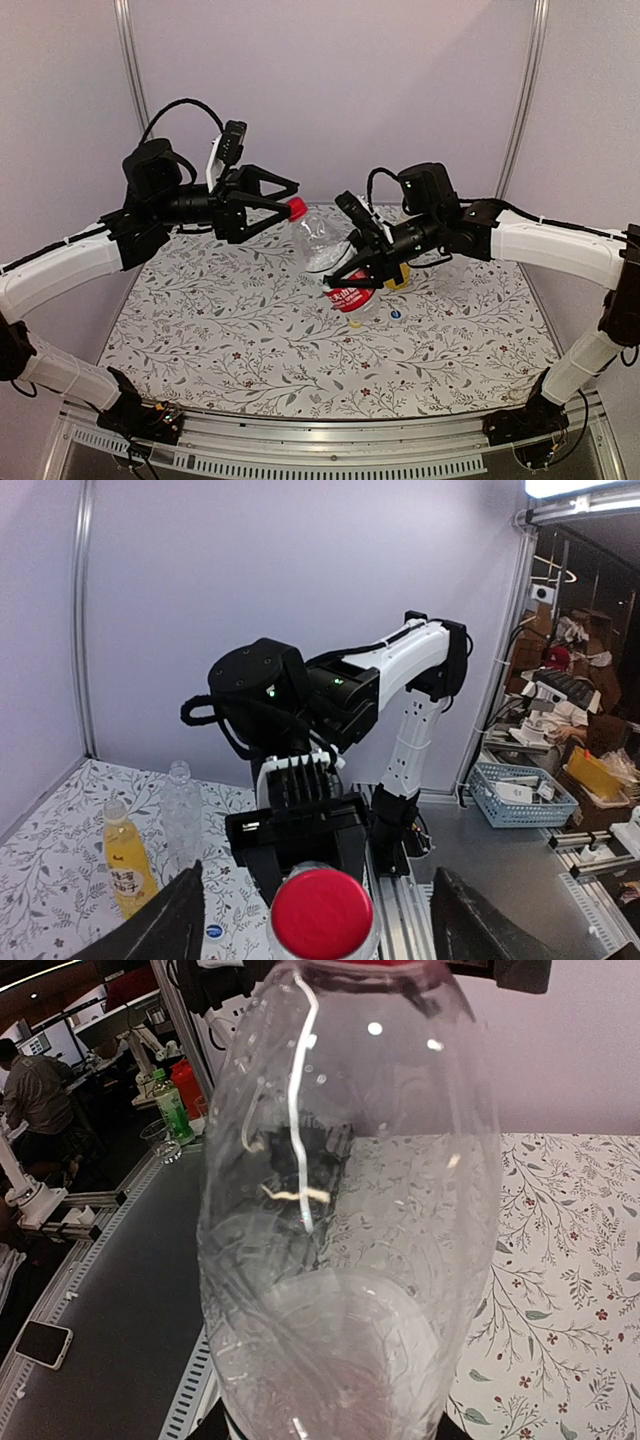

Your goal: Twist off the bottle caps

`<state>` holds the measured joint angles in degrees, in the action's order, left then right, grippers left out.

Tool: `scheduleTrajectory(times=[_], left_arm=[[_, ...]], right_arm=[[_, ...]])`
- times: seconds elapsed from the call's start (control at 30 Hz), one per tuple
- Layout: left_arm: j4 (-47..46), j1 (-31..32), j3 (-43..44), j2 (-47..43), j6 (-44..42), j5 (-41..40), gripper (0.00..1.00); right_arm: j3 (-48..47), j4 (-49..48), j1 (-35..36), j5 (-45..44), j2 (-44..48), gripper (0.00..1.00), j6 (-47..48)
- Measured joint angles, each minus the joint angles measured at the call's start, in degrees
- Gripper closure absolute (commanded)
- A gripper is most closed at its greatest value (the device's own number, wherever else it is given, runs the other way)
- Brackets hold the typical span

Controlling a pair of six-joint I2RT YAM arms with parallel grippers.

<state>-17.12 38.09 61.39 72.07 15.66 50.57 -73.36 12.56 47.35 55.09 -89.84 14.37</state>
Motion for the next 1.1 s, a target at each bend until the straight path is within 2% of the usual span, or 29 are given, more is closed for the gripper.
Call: scheduleTrajectory(times=[0.4, 0.63, 0.97, 1.1], left_arm=[[-5.1, -0.1, 0.4, 3.7, 4.0, 6.0, 0.44], [-6.8, -0.1, 0.4, 3.8, 5.3, 7.1, 0.52], [-7.5, -0.1, 0.4, 4.3, 6.2, 7.5, 0.71], [-7.5, -0.1, 0.4, 4.4, 6.8, 6.8, 0.75]], right_arm=[[0.0, -0.6, 0.0, 1.7, 0.3, 0.63, 0.0], [0.0, -0.6, 0.0, 1.6, 0.3, 0.63, 0.0], [0.0, -0.6, 0.0, 1.2, 0.3, 0.64, 0.0], [0.0, -0.7, 0.0, -0.9, 0.3, 0.65, -0.2]])
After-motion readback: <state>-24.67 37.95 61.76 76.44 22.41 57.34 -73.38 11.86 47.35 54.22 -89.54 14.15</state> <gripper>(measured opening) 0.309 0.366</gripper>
